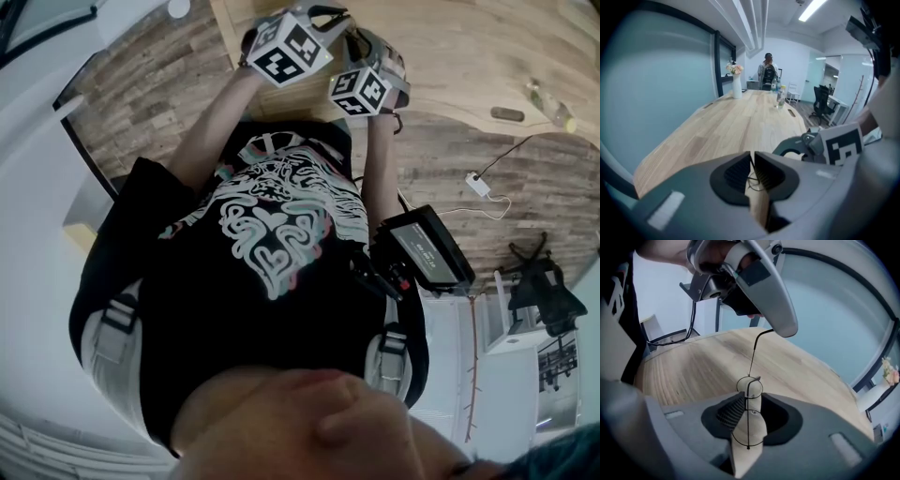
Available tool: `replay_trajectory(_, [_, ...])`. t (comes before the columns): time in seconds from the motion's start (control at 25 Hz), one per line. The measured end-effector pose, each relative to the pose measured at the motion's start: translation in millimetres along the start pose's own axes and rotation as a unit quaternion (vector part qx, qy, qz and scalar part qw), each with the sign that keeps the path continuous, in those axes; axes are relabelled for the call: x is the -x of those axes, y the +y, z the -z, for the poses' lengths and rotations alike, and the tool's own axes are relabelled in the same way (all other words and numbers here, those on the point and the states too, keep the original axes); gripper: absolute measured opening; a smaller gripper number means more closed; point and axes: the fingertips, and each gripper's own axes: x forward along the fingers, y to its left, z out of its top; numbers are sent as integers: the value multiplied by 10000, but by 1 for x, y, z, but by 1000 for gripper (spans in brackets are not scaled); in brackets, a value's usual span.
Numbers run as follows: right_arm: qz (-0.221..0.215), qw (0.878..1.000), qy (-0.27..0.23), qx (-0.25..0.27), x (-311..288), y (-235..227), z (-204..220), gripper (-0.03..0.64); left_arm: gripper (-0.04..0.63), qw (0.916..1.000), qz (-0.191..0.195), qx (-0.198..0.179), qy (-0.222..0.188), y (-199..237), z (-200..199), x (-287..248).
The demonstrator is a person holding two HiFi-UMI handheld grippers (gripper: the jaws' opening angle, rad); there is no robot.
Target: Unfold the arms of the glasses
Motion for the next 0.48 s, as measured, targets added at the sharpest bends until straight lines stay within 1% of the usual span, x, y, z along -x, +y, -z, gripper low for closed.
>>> replay_trajectory(0.32, [-85, 9999, -42, 59, -1, 9, -3, 101, 9, 10000, -8, 35, -19, 1, 0, 0])
replay_trajectory(0.48, [-116, 9998, 45, 131, -4, 12, -6, 89, 9, 10000, -2, 45, -39, 1, -1, 2])
